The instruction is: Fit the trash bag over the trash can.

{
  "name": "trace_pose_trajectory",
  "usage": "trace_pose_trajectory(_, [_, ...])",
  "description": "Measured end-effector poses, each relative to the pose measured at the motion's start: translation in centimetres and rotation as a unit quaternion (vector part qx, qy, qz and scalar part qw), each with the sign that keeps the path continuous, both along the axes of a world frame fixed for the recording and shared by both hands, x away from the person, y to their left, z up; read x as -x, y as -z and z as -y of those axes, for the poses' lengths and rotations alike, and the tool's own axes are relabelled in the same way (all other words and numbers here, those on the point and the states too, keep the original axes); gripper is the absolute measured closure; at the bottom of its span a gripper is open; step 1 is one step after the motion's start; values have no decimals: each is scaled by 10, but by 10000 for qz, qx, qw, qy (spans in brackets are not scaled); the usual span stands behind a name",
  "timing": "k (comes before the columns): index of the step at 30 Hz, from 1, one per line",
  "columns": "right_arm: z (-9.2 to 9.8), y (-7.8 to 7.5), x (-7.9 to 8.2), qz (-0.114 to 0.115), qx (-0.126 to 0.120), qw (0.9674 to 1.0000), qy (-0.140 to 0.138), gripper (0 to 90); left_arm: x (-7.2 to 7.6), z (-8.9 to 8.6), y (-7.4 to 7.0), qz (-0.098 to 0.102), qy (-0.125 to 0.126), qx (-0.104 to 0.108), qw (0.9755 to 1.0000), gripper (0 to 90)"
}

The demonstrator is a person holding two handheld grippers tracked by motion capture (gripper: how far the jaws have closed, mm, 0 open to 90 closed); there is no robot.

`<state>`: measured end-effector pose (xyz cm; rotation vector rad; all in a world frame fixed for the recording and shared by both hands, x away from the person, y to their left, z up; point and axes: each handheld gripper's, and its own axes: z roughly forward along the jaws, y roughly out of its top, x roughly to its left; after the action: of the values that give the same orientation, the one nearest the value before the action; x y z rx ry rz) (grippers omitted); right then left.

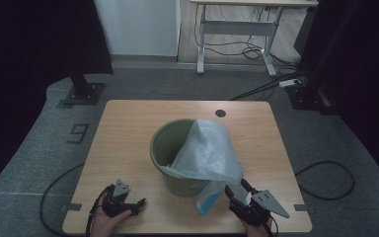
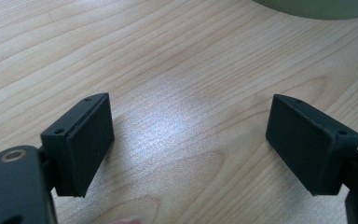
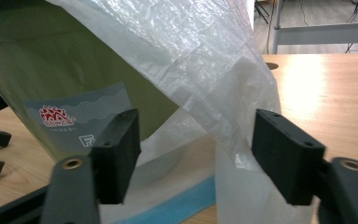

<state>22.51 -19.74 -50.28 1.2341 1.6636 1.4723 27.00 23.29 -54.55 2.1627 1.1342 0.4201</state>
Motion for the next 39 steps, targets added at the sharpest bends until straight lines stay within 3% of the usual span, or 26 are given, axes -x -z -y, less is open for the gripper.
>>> trace_pose_trajectory(4, [-2, 4, -3, -11, 27, 9998, 206, 416, 0, 0, 0, 2, -19, -3, 10000, 148])
trace_pose_trajectory(10, [3, 6, -3, 30, -23, 9995, 304, 750, 0, 1, 0, 3, -46, -6, 10000, 148])
trace_pose_trajectory(14, [8, 3, -1, 168, -51, 9995, 252, 853, 0, 1, 0, 1, -47, -6, 10000, 148])
trace_pose_trajectory(25, [22, -18, -3, 661, 77, 9967, 459, 885, 1, 1, 0, 18, -77, -3, 10000, 162])
trace_pose_trajectory(28, [27, -26, -6, 744, -11, 9961, 481, 886, 2, 3, -1, 48, -92, -29, 9999, 193])
trace_pose_trajectory(30, [28, -31, -9, 799, -58, 9957, 467, 886, 4, 6, -4, 91, -51, -65, 9999, 207])
trace_pose_trajectory(39, [26, -58, -8, 1199, -79, 9924, 269, 887, 11, 9, -29, 356, 10, 162, 9992, 218])
